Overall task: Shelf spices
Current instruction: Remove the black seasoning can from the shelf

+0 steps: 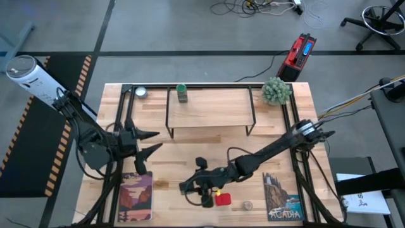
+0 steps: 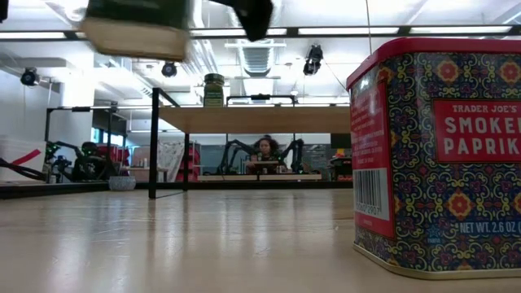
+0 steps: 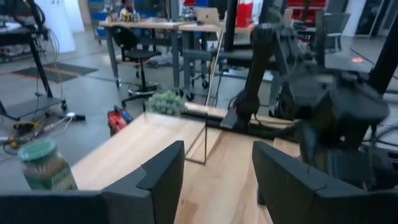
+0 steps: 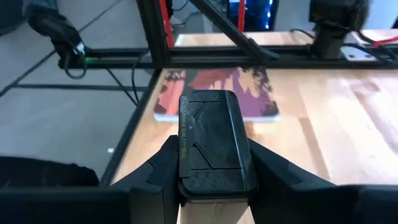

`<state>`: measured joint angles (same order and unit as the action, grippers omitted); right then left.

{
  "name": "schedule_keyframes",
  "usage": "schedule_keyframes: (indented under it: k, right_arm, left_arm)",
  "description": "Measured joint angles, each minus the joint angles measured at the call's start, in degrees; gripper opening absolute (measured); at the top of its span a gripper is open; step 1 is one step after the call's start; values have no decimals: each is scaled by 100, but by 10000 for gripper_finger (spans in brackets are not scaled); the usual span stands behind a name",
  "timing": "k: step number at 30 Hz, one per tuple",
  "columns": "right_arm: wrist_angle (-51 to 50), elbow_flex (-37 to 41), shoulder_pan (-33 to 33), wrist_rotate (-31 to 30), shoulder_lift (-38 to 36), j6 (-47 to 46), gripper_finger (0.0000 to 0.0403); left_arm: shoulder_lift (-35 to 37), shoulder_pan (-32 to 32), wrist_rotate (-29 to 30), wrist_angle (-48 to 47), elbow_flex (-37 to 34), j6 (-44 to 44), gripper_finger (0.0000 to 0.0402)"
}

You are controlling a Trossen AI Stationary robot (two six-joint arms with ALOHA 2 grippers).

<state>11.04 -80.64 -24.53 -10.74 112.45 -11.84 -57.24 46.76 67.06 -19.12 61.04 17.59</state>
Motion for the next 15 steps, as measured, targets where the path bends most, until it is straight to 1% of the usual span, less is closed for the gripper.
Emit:
schedule_keyframes:
  k: [6,15]
  right_arm:
    - [-129,-735,-47,12,698,-11,130]
    - [-192,-1508,-117,-68,1348,-126,123]
  left_arm:
    - [-143,0,-4,-6,269,-308,180]
    - [-194,7,-10,-32,308,-362,175]
